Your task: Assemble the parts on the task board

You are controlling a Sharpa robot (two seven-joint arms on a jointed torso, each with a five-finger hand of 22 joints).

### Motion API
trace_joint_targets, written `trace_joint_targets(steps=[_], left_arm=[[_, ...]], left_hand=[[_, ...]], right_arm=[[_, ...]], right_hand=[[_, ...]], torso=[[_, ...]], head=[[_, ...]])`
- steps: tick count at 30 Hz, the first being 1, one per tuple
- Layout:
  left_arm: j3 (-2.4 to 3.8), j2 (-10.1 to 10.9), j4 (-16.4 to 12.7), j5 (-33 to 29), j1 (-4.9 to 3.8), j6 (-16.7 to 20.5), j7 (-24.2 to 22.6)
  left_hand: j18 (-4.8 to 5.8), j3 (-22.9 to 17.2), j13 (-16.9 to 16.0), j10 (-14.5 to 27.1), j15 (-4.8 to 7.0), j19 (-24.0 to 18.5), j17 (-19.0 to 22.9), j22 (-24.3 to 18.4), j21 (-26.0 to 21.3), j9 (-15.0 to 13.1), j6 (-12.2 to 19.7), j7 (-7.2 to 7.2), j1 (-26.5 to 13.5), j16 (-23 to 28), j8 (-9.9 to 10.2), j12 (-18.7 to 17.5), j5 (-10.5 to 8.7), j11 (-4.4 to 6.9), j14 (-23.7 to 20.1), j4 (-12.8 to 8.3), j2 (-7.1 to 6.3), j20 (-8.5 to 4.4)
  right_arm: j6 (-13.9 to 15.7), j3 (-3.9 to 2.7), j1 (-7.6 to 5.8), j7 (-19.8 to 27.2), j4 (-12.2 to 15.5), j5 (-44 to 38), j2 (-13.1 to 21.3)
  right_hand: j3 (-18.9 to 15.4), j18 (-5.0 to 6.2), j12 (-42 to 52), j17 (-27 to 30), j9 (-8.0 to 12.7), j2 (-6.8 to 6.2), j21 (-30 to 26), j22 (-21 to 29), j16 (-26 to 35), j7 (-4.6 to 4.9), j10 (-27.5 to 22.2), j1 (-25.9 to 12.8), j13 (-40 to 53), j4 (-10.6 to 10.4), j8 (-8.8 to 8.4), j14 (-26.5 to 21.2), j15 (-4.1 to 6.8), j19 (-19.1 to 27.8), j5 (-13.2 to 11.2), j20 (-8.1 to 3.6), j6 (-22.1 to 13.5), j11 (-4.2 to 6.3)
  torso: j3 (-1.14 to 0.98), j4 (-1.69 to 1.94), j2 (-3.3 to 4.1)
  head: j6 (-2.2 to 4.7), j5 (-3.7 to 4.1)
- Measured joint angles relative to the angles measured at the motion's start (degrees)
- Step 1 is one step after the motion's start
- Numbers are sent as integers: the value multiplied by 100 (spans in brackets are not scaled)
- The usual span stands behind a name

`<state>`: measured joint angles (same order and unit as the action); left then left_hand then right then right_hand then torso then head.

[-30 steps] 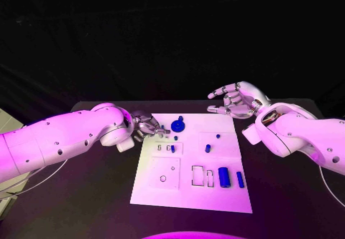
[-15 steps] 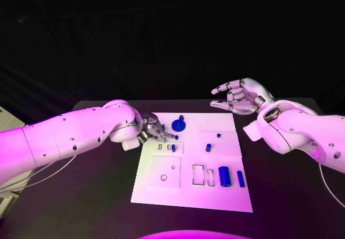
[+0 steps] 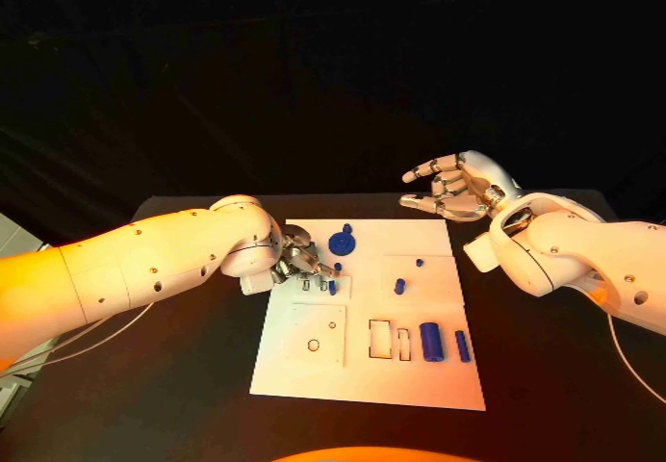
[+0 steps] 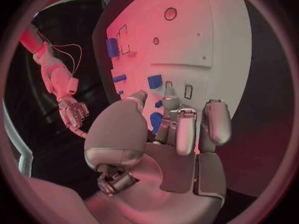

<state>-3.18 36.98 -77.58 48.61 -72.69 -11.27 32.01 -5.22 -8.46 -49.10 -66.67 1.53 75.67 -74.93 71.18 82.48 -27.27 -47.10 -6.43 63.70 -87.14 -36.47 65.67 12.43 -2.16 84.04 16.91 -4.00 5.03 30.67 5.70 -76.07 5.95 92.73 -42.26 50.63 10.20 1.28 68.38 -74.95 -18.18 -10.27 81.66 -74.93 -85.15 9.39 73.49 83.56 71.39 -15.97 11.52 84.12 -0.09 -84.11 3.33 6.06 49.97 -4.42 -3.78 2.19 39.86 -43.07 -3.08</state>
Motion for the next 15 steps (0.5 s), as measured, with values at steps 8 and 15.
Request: trace_joint_targets(steps=[8, 15], left_arm=[[-5, -81, 35, -5, -1, -142, 59], [-5, -117, 59, -29, -2, -244, 72]], left_hand=[[0, 0, 7, 0, 0, 0, 0, -1, 0, -6, 0, 0, 24, 0, 0, -10, 0, 0, 0, 0, 24, 0], [0, -17, 18, 0, 0, 0, 1, -9, 0, -34, 0, 0, 77, 0, 22, -10, 0, 0, 0, -16, 77, 0]], right_arm=[[10, 0, 0, -6, -10, -62, -23], [9, 0, 0, -8, -47, -141, -51]], right_hand=[[0, 0, 0, 0, 1, 0, 0, 1, 0, 0, 0, 0, -1, 0, 0, 0, 0, 0, 0, 0, 0, 0], [0, 0, 0, 1, 1, 0, -23, 1, 0, 0, -20, 0, -13, 0, 0, 0, 0, 0, 0, 0, 0, -20]], torso=[[-4, -4, 2], [-7, -4, -1]], head=[[-18, 13], [-29, 30]])
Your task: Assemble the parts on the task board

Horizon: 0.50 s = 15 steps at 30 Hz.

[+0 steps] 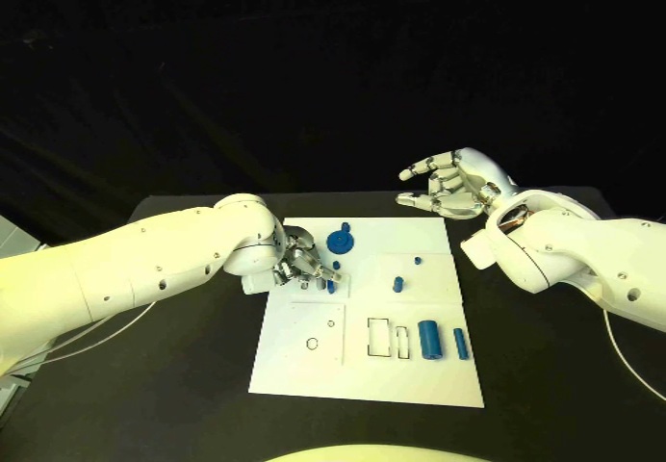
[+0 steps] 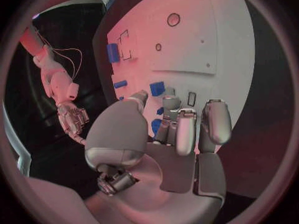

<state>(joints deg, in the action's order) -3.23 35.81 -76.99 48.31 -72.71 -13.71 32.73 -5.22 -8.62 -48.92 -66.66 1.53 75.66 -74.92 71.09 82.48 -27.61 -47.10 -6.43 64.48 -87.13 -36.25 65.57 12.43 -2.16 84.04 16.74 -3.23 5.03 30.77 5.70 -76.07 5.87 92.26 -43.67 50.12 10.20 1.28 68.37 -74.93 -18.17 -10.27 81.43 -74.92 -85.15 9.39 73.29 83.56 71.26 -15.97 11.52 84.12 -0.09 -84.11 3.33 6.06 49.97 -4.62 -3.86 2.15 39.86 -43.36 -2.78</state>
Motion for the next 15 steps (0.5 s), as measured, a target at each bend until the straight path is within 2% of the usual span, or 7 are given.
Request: trace_joint_targets(steps=[2, 13, 15], left_arm=[[0, -7, 3, -12, 0, -26, 0], [0, -27, 23, -51, 0, -61, -1], [0, -33, 21, -56, -1, -58, -7]], left_hand=[[-1, -2, 0, 0, 0, 0, 0, 0, 0, -11, -16, 16, 31, 0, 0, 0, 0, 0, 0, -2, -14, 0], [-1, -423, -14, 22, 0, 0, 1, 13, 0, -147, -105, 61, 494, 0, 0, 0, 0, 22, 0, -9, 161, 0], [0, -481, -26, 22, 0, 0, 1, 25, 0, -173, -105, 61, 552, 0, 0, 0, 0, 22, 0, -13, 148, 0]], right_arm=[[-1, 0, 0, 0, -3, -23, -8], [-11, 1, 2, -7, -19, -102, -23], [-13, 1, 2, -9, -24, -108, -26]], right_hand=[[0, 0, 0, 0, 0, 0, 0, 0, 0, 0, 0, 0, 0, 0, 0, 0, 0, 0, 0, 0, 0, 0], [0, 0, -28, 1, 0, 0, -33, 1, 23, 0, 1, 0, -16, 0, 5, 0, 0, 0, 0, 0, 0, 0], [0, 0, -28, 1, 1, 0, -33, 1, 23, 0, 1, 0, -21, 0, 22, 0, 0, 0, 0, 0, 0, 0]], torso=[[-1, 0, -2], [-1, 6, -6], [-1, 7, -6]], head=[[-5, 3], [-14, 19], [-15, 25]])
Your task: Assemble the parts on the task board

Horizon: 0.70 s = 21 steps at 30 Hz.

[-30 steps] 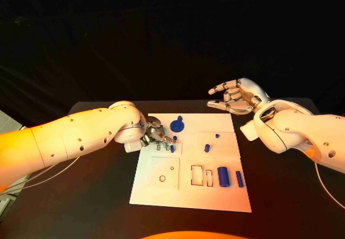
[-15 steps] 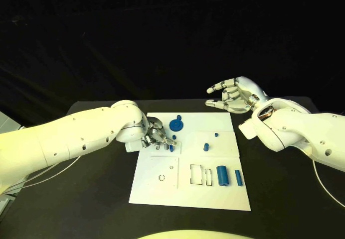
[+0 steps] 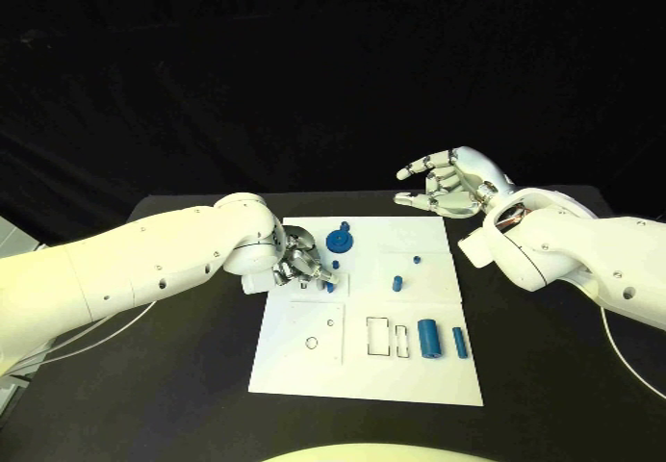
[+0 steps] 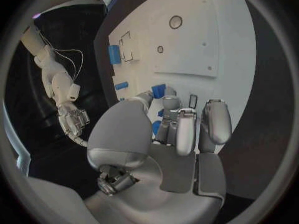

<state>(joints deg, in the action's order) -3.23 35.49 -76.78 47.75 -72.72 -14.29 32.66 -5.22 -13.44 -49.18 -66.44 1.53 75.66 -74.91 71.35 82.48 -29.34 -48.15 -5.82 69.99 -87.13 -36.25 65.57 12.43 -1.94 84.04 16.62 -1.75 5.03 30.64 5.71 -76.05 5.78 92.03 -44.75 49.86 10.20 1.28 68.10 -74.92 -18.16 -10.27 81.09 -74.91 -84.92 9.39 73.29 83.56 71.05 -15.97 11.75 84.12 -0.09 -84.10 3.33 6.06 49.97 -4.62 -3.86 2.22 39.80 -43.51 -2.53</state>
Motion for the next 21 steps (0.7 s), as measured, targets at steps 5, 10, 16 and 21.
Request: trace_joint_targets(steps=[5, 10, 16, 21], left_arm=[[3, -14, -5, -10, -1, 14, -17], [4, -25, -5, -24, -2, 21, -38], [8, -34, 2, -42, -8, 15, -64], [4, -34, 13, -60, -8, 10, -72]], left_hand=[[0, -224, -8, 0, 0, 0, 0, 15, 0, -111, 0, 0, 194, 0, -38, 0, 0, 0, 0, -11, 8, 0], [88, -552, -78, -42, 0, 24, 0, 69, 41, -219, 22, 22, 410, -50, -69, 29, -4, 42, 0, -33, -54, -24], [90, -1125, -105, -42, 0, 23, 1, 104, 44, -303, 44, 39, 607, -50, -66, 30, -28, 41, 0, -108, -220, -23], [90, -1707, -81, -42, 0, 22, 1, 134, 57, -497, 138, 7, 722, -73, -51, 30, -29, 38, 0, 47, -412, -22]], right_arm=[[-10, 0, 3, -2, -10, -13, -13], [-26, 0, 4, -4, -18, -21, -18], [-45, 0, 10, -8, -31, -26, -19], [-57, 1, 12, -14, -38, -29, -19]], right_hand=[[0, 0, 0, 0, 0, 0, 0, 0, 0, 0, 0, 0, 0, 0, 0, 0, 0, 0, 0, 0, 0, 0], [0, 0, 0, 1, 0, 0, 0, 1, 0, 0, 0, 0, 0, 0, 0, 0, 0, 0, 0, 0, 0, 0], [0, 0, 0, 1, 0, 0, -33, 1, 0, 0, -20, 0, -11, 0, 0, 0, 0, 0, 0, 0, 0, 20], [0, 0, -26, 1, 1, 0, -58, 1, 34, 0, -20, 0, -19, 0, 0, 0, 0, 0, 0, 0, 0, 21]], torso=[[0, 3, 1], [0, 2, 2], [0, 1, 2], [2, 1, 1]], head=[[-2, 10], [-15, 18], [-29, 30], [-38, 25]])
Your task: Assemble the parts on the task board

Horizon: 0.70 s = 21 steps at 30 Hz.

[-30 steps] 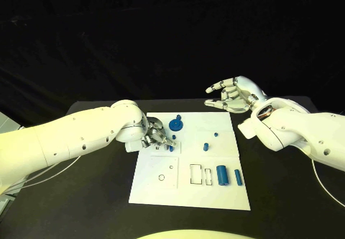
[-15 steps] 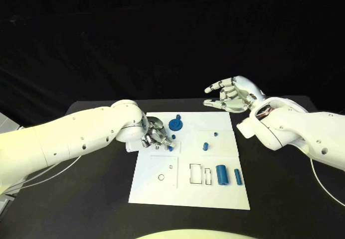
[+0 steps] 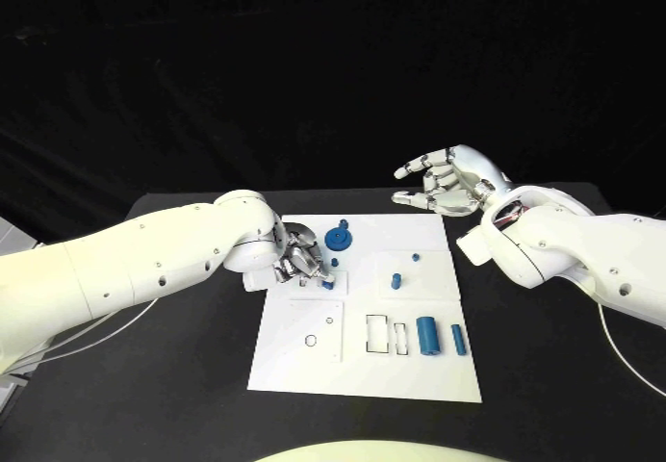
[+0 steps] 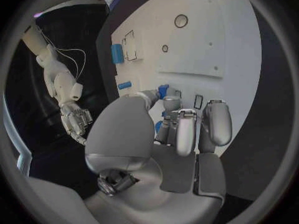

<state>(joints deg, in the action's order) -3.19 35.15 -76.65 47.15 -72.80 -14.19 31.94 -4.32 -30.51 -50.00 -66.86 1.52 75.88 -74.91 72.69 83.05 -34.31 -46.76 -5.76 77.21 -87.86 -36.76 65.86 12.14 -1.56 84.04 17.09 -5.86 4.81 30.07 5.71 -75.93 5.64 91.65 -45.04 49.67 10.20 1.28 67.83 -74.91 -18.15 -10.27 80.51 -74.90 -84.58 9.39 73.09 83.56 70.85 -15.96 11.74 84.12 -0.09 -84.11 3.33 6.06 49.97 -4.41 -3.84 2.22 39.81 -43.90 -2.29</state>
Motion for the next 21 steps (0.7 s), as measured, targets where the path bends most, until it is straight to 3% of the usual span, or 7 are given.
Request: trace_joint_targets(steps=[1, 4, 8, 10, 12, 17, 21], left_arm=[[-2, 0, 3, -5, 1, -2, 0], [-5, 3, 6, -19, 4, -7, 1], [-5, 13, 6, -39, 4, -7, 3], [-5, 23, 3, -52, 4, 11, 3], [-5, 36, 0, -68, 4, 42, 2], [14, 126, -42, -143, 5, 194, -25], [31, 229, -121, -181, 5, 321, -65]], left_hand=[[0, -67, 5, 0, 0, 0, 0, 10, 10, -52, 21, -19, -27, 0, -1, -18, 12, 0, 0, 49, -47, 0], [0, -527, 14, 0, 0, 0, 0, 30, 15, -169, 46, -31, -214, 0, -11, -36, 26, -1, 0, -138, -228, 0], [-1, -642, -11, -24, 0, 21, 0, 69, 39, -279, 6, -71, -408, -38, -14, -36, 75, -24, 0, -207, -287, 21], [0, -643, -115, -148, 0, 52, 0, 109, 78, -350, -104, -64, -559, -91, -54, 38, 373, -23, 0, -208, -388, -10], [-1, -1005, -213, -260, 1, 156, 0, 195, 136, -374, -182, -29, -730, -148, -54, 105, 657, -8, -1, -570, -504, -28], [0, -962, -355, -489, 85, 286, 1, 227, 187, -463, -360, 45, -912, -194, -53, 171, 1292, 96, -17, -613, -624, -101], [-1, -925, -431, -595, 108, 317, 1, 227, 214, -468, -446, 71, -962, -194, -52, 182, 1567, 144, 0, -650, -674, -132]], right_arm=[[-2, 0, 0, -2, -1, 0, 0], [-9, 0, 1, -6, -5, -1, -3], [-19, 0, 3, -12, -13, -2, -8], [-25, 0, 4, -18, -20, -2, -8], [-29, 1, 4, -23, -27, -2, -8], [-37, 3, 6, -36, -46, 3, -15], [-39, 5, 8, -41, -51, 13, -24]], right_hand=[[0, 0, -5, 0, -1, 0, -14, 0, 8, 0, -2, 0, -5, 0, 0, 0, 0, 0, 0, 0, 0, -2], [0, 0, -5, 0, -5, 0, -14, 0, 8, 0, -21, 0, -5, 0, 0, 0, 0, 0, 0, 0, 0, -21], [0, 0, -5, 0, -5, 0, -14, -5, 9, 0, -21, 0, -5, 0, 0, 0, 0, 0, 0, 0, 0, -21], [0, 0, -5, 1, -4, 3, -13, -5, 8, 0, -21, -3, -5, 0, 0, 0, 0, 0, 0, 0, 0, -21], [0, 0, -5, 1, -4, 25, -13, -5, 9, 0, -21, -25, -5, 0, 0, 0, 0, 0, 0, 0, 0, -21], [0, 0, -5, 1, -4, 25, -13, -4, 9, 0, -21, -25, -5, 0, 0, 0, 0, 0, 0, 0, 0, -21], [0, 0, -5, -2, -4, 25, -13, -4, 9, 0, -21, -25, -5, 0, 0, 0, 0, 0, 0, 0, 0, -21]], torso=[[1, 1, -1], [2, 1, -6], [1, -1, -10], [3, -1, -11], [5, -1, -13], [5, -1, -13], [5, -1, -13]], head=[[-1, -4], [-2, -15], [-3, -30], [2, -40], [7, -42], [19, -35], [18, -40]])
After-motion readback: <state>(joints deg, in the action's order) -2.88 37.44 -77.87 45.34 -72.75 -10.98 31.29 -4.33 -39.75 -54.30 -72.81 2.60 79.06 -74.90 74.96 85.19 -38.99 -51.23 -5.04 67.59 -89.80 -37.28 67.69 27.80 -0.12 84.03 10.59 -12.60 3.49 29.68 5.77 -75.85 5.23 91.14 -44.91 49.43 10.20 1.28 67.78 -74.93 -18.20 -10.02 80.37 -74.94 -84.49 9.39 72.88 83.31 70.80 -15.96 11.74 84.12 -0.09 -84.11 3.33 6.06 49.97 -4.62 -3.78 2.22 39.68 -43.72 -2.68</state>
